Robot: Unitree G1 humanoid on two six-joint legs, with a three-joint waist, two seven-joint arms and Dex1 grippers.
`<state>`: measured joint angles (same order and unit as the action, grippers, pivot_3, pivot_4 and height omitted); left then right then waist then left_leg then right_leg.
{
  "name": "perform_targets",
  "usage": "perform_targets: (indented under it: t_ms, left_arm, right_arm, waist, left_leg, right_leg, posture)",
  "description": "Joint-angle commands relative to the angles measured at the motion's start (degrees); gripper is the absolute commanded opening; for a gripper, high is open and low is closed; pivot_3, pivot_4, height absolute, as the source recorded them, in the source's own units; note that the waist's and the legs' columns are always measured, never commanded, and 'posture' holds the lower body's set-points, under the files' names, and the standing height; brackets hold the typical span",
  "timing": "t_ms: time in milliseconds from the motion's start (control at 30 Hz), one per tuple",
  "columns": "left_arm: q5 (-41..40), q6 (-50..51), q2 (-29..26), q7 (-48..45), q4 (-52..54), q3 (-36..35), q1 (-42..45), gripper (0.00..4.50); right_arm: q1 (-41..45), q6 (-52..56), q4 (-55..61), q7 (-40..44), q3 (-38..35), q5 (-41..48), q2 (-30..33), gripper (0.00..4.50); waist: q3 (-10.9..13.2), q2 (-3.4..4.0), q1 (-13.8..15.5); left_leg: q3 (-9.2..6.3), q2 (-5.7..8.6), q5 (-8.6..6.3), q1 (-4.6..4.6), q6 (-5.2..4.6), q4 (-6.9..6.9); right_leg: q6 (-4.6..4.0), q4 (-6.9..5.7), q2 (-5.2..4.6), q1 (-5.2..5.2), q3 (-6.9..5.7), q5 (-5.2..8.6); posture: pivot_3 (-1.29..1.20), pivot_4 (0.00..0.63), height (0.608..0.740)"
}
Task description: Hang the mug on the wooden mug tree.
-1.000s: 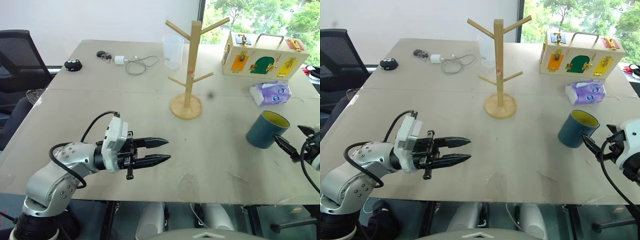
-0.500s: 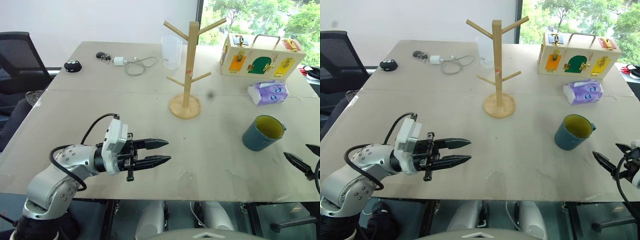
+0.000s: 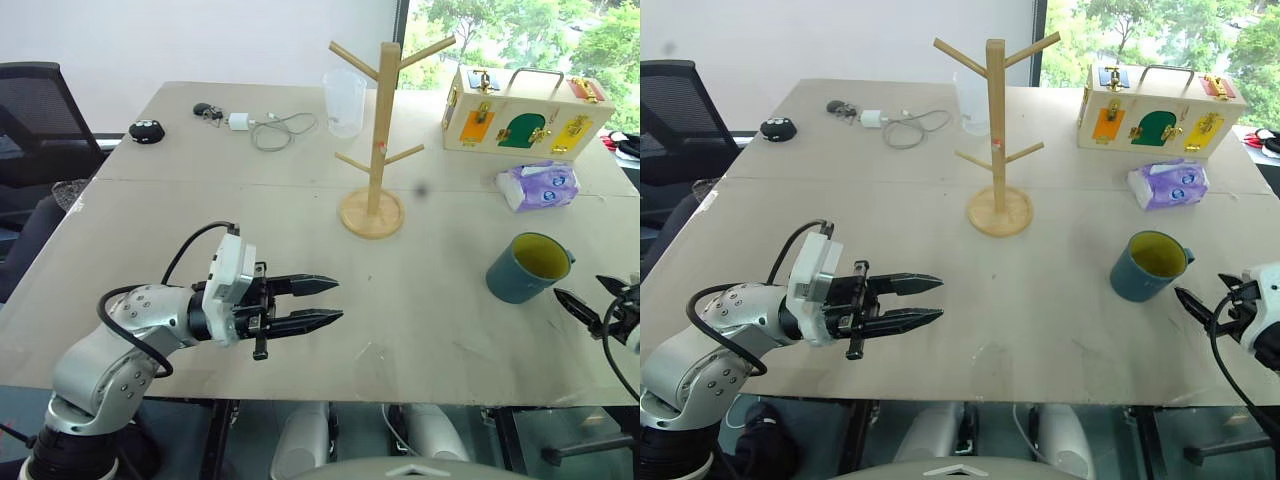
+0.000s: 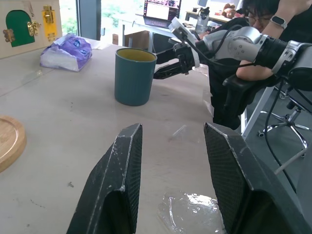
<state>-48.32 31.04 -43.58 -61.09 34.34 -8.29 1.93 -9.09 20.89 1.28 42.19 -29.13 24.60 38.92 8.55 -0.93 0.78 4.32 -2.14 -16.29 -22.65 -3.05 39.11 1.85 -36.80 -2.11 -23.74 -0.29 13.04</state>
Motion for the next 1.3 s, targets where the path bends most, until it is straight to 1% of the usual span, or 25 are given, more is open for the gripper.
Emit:
perform_targets:
  t_ms: [33,433,500,533,567,633,667,700,767,800,900,1033,1200,1300]
  left_arm:
    - [0.39,-1.28,-0.75,-0.13,2.47,-0.52,-0.68,2.00]
    - [0.68,-1.62,-0.87,0.89,3.51,-1.73,-2.06,2.00]
    - [0.73,-1.65,-0.83,1.27,3.60,-1.69,-2.07,2.08]
    - [0.69,-1.67,-0.81,1.43,3.65,-1.71,-2.16,2.08]
    - [0.72,-1.73,-0.74,1.64,3.72,-1.66,-2.27,2.08]
    - [0.86,-1.91,-0.62,1.84,3.68,-1.62,-2.47,2.08]
    - [0.96,-2.07,-0.55,1.88,3.52,-1.66,-2.58,2.08]
    - [1.07,-2.28,-0.46,1.88,3.27,-1.74,-2.71,2.08]
    - [1.38,-2.86,-0.37,1.73,2.74,-1.87,-3.04,2.08]
    - [1.62,-3.28,-0.29,1.58,2.38,-1.89,-3.24,2.08]
    - [1.92,-4.35,0.64,1.82,1.32,-2.26,-3.92,2.08]
    - [2.65,-6.00,1.70,1.91,0.13,-2.65,-5.20,2.08]
    - [2.48,-7.24,3.57,3.28,-1.29,-4.63,-6.48,2.08]
    - [3.12,-8.93,5.95,6.44,-2.14,-6.87,-6.95,2.08]
  right_arm:
    - [1.74,-2.62,-1.21,0.17,0.26,-0.19,-0.39,4.50]
    - [9.57,-4.04,-5.61,-2.74,4.31,-0.61,-4.02,4.50]
    - [10.77,-4.87,-6.86,-2.91,4.72,-0.78,-4.71,3.96]
    - [11.18,-5.26,-7.38,-2.99,5.03,-0.93,-4.93,3.61]
    - [11.61,-5.92,-8.11,-2.96,5.39,-1.20,-5.08,3.14]
    - [12.16,-6.60,-8.96,-2.62,5.78,-1.36,-5.30,2.39]
    - [12.39,-6.96,-9.25,-2.31,5.96,-1.35,-5.40,1.83]
    - [12.60,-7.23,-9.34,-2.08,6.09,-1.24,-5.56,1.42]
    - [12.83,-7.53,-9.26,-1.83,6.32,-1.04,-5.75,0.32]
    - [12.89,-7.52,-9.02,-1.54,6.43,-0.77,-5.85,0.02]
    - [12.71,-7.46,-6.96,-1.30,6.78,-0.27,-6.24,0.02]
    - [12.29,-4.58,-0.03,-3.20,7.35,1.11,-7.12,0.02]
    - [13.84,2.40,12.74,-9.17,9.51,2.84,-8.56,0.02]
    - [16.04,7.35,21.27,-12.80,13.50,2.60,-8.76,0.02]
  waist:
    - [0.00,0.00,-0.04]
    - [0.01,0.03,-0.11]
    - [0.01,0.04,-0.11]
    - [0.01,0.04,-0.08]
    - [0.01,0.04,-0.04]
    - [0.01,0.05,-0.03]
    - [0.01,0.05,-0.04]
    - [0.01,0.05,-0.07]
    - [0.01,0.05,-0.09]
    - [0.01,0.05,-0.09]
    - [0.02,0.06,-0.09]
    - [0.03,0.09,-0.14]
    - [0.04,0.11,-0.17]
    - [0.05,0.12,-0.17]
  left_leg:
    - [0.00,0.00,0.00,0.00,0.00,0.00]
    - [0.02,-0.01,0.00,0.02,0.01,0.00]
    - [0.03,-0.01,0.01,0.02,0.01,0.00]
    - [0.02,-0.01,0.01,0.02,0.01,0.00]
    - [0.02,-0.01,0.01,0.02,0.01,0.00]
    - [0.03,-0.01,0.01,0.01,0.01,0.00]
    - [0.04,0.00,0.01,0.01,0.01,0.00]
    - [0.05,0.00,0.01,0.01,0.01,0.00]
    - [0.06,-0.01,0.01,0.01,0.01,0.00]
    - [0.05,-0.01,0.01,0.01,0.01,0.00]
    - [0.05,-0.01,0.01,0.02,0.02,0.00]
    - [0.06,-0.02,0.01,0.02,0.01,0.00]
    - [0.04,-0.05,0.01,0.02,0.02,0.00]
    - [0.05,-0.06,0.01,0.01,0.02,-0.01]
  right_leg:
    - [0.00,0.00,0.00,0.00,0.00,0.00]
    - [-0.01,-0.02,0.02,0.00,0.03,-0.01]
    - [-0.01,-0.02,0.02,0.00,0.04,-0.01]
    - [-0.01,-0.02,0.02,0.00,0.04,-0.01]
    - [-0.01,-0.02,0.02,0.00,0.03,-0.01]
    - [-0.01,-0.02,0.02,0.00,0.03,-0.01]
    - [-0.01,-0.02,0.01,0.00,0.04,-0.01]
    - [-0.01,-0.02,0.01,0.00,0.05,-0.01]
    - [-0.01,-0.02,0.01,-0.01,0.06,-0.02]
    - [-0.01,-0.02,0.01,0.00,0.06,-0.02]
    - [-0.02,-0.03,0.02,-0.01,0.06,-0.02]
    - [-0.01,-0.03,0.01,-0.01,0.07,-0.02]
    - [-0.01,-0.04,0.01,-0.02,0.05,-0.02]
    - [-0.01,-0.04,0.00,-0.03,0.04,-0.02]
  posture:
    - [0.00,0.150,0.740]
    - [0.00,0.150,0.740]
    - [0.00,0.150,0.740]
    - [0.00,0.150,0.740]
    - [0.00,0.150,0.740]
    - [0.00,0.150,0.740]
    - [0.00,0.150,0.740]
    - [0.00,0.150,0.740]
    - [0.00,0.150,0.740]
    - [0.00,0.150,0.740]
    - [0.00,0.150,0.740]
    - [0.00,0.150,0.740]
    - [0.00,0.150,0.740]
    - [0.00,0.150,0.740]
